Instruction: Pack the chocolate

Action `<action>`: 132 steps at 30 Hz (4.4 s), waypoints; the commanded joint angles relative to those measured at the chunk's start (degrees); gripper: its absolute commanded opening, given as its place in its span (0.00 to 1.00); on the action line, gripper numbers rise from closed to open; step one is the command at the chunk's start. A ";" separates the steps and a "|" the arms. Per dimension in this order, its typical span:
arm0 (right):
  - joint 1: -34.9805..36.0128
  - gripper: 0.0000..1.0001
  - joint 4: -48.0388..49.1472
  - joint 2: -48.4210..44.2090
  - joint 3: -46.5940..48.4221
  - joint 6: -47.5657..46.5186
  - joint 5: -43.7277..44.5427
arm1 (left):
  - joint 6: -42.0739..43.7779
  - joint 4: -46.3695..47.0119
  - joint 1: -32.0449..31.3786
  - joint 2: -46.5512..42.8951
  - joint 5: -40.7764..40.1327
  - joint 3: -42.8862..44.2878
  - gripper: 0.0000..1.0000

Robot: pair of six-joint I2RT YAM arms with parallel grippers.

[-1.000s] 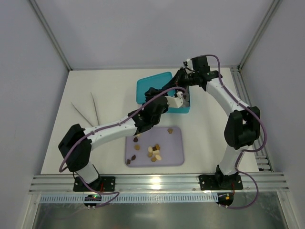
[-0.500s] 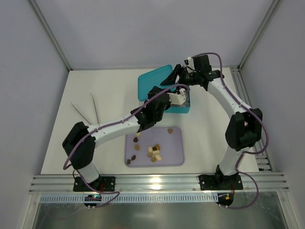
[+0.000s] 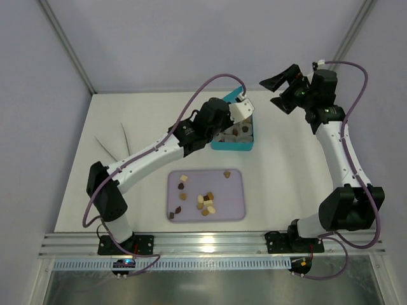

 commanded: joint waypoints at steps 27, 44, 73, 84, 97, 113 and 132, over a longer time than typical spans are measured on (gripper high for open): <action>-1.22 1.00 9.04 12.91 -6.03 -15.37 5.47 | -102.31 52.14 30.41 25.50 73.45 4.04 0.01; 2.39 1.00 16.52 20.99 -6.39 -12.91 5.12 | -110.94 58.84 30.85 40.63 77.24 11.78 0.05; 3.00 1.00 17.22 23.81 -8.76 -13.52 6.70 | -108.30 52.08 28.12 47.40 78.38 16.88 0.15; 3.97 1.00 16.43 25.39 -8.23 -13.79 6.88 | -106.54 49.26 28.12 47.05 78.38 16.70 0.18; 4.15 1.00 14.68 25.92 -7.36 -14.67 7.67 | -106.54 50.14 29.00 46.17 77.59 14.33 0.18; 4.85 1.00 13.18 27.24 -5.51 -14.75 8.02 | -105.31 50.93 30.76 43.45 78.20 10.46 0.31; 4.94 0.96 11.34 27.85 -4.54 -15.90 9.16 | -103.91 51.28 33.39 39.67 78.82 5.01 0.35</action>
